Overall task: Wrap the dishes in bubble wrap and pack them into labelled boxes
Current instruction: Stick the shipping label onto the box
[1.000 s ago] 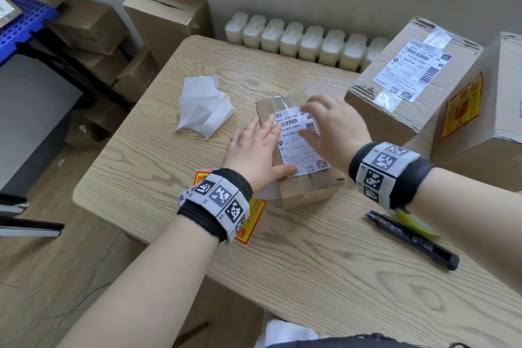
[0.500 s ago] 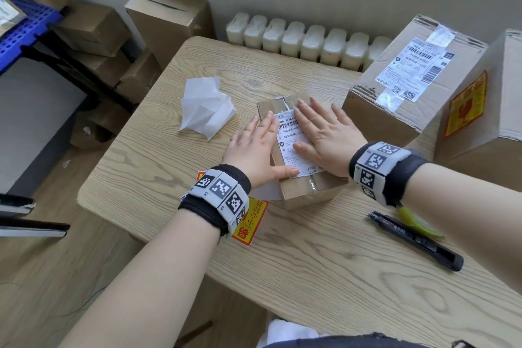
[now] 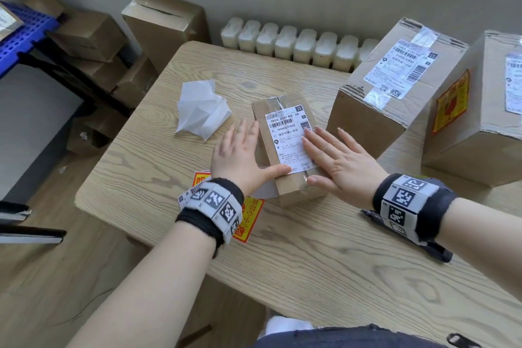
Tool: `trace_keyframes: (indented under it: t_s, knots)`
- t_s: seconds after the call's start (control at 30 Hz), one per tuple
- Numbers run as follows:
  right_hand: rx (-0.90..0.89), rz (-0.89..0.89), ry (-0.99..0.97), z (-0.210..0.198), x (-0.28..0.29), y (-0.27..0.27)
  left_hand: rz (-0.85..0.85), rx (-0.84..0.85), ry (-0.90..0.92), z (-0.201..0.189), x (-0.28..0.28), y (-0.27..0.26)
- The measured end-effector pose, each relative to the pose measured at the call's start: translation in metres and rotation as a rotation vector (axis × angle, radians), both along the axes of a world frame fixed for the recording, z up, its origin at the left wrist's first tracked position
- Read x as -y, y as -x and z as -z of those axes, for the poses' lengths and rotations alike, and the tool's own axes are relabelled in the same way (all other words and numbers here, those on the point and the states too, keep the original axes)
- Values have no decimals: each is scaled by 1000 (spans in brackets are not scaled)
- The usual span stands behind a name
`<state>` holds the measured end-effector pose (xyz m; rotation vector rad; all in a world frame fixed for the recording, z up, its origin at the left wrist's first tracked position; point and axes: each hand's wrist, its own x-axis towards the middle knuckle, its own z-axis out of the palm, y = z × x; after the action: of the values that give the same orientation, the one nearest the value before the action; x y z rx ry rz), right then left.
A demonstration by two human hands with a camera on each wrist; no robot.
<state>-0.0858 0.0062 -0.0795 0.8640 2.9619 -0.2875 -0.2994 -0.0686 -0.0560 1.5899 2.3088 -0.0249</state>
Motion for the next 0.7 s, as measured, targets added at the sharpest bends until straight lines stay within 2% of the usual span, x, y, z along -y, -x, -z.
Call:
trace_keyframes:
  t_s: [0.07, 0.13, 0.33, 0.43, 0.6, 0.7]
  knots:
    - [-9, 42, -24, 0, 8, 5, -106, 71, -41, 7, 17, -9]
    - [-12, 20, -77, 0, 20, 11, -144, 156, -72, 12, 27, -17]
    - [-25, -93, -90, 5, 39, 3, -87, 148, -143, 9, 27, -27]
    - [-2, -70, -98, 1, 30, -12, -120, 206, -138, 12, 28, -27]
    - [25, 36, -84, -2, 33, -12, -295, 461, -43, 13, 25, -39]
    - [29, 33, -81, -2, 35, -9, -416, 601, -69, 15, 24, -46]
